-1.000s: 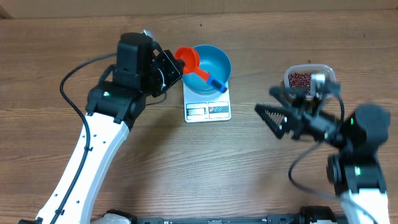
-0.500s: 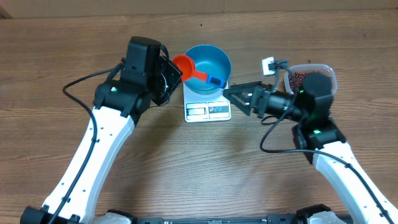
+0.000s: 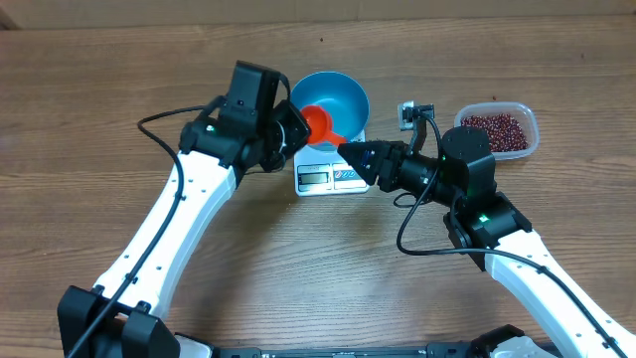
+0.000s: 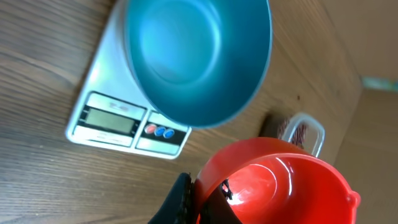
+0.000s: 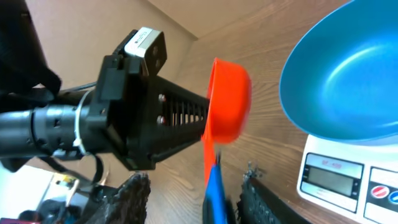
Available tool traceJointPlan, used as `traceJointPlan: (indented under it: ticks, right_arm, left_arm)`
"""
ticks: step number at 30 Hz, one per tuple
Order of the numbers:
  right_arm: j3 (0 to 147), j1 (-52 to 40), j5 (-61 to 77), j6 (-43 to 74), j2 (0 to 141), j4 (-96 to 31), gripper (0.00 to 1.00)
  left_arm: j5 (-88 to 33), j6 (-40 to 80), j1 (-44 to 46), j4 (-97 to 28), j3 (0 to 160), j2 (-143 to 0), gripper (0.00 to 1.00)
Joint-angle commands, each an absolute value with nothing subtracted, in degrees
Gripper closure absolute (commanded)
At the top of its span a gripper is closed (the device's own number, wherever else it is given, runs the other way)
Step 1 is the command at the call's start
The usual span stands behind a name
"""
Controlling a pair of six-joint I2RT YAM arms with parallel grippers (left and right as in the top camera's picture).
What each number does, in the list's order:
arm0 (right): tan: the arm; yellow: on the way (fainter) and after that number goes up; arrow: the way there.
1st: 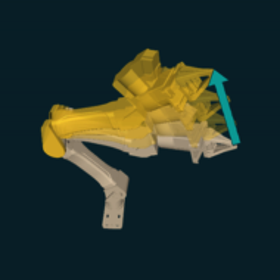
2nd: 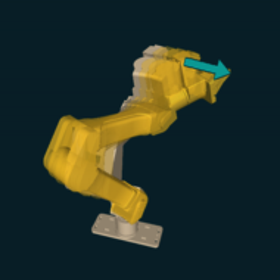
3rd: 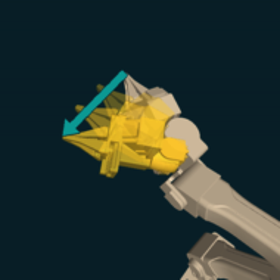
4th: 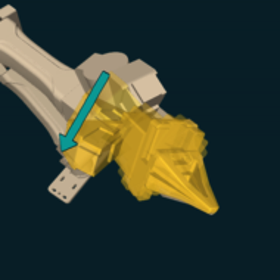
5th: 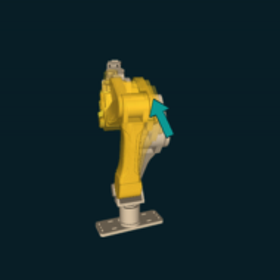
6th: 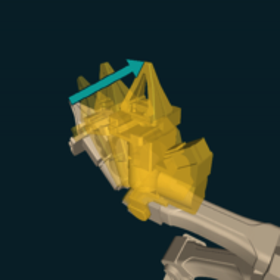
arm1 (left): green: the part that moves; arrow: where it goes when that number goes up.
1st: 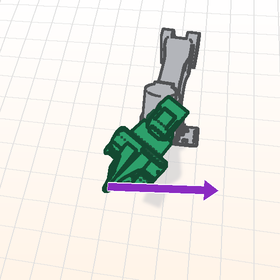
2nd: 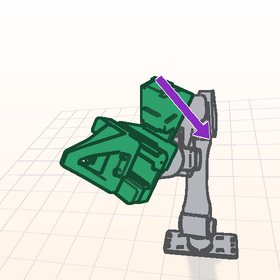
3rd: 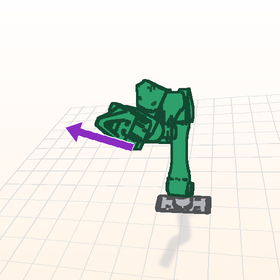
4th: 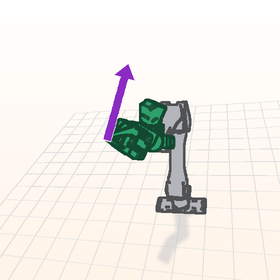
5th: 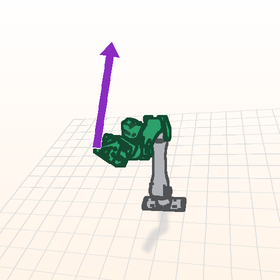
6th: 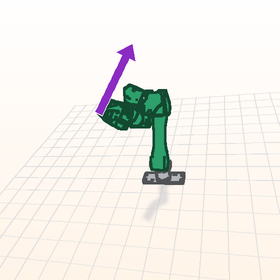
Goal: Scoop item into bowl and weigh 150g on scale
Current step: 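Grasp the scoop's blue handle with the right gripper from the left gripper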
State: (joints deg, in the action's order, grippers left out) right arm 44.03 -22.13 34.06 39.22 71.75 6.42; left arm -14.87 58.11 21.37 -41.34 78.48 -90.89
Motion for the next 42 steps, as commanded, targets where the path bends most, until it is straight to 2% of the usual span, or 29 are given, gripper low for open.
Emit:
traceJointPlan:
  ticks: [1, 5, 13, 16, 28, 32, 37, 42]
  right_arm:
    - [44.86, -22.44, 32.12, 39.7, 72.14, 6.72, 0.6]
    - [44.86, -22.44, 31.53, 40.97, 72.14, 6.74, 0.69]
    - [44.84, -22.46, 31.29, 42.33, 72.14, 6.7, 0.8]
    - [44.84, -22.46, 29.95, 45.19, 72.14, 5.82, 0.8]
    - [44.84, -22.46, 30.3, 45.19, 72.14, 5.34, 0.8]
    - [44.84, -22.46, 30.28, 45.19, 72.14, 5.34, 0.85]
    - [44.84, -22.46, 30.26, 45.19, 72.14, 5.34, 0.96]
    - [44.84, -22.46, 30.26, 45.19, 72.14, 5.34, 0.96]
  left_arm:
    - [-16.56, 55.53, 23.33, -41.21, 78.91, -91.0, 0.96]
    - [-16.43, 58.94, 24.67, -41.34, 78.91, -91.0, 0.96]
    - [-15.42, 62.24, 25.19, -41.32, 78.91, -91.0, 0.96]
    - [-13.15, 64.82, 25.19, -41.25, 78.91, -91.0, 0.96]
    - [-12.69, 62.52, 25.19, -40.69, 78.91, -91.02, 0.96]
    - [-12.67, 62.54, 25.21, -40.66, 78.91, -91.02, 0.96]
    - [-12.69, 62.52, 25.21, -40.69, 78.91, -91.02, 0.96]
    - [-12.67, 62.54, 25.21, -40.69, 78.89, -91.02, 0.95]
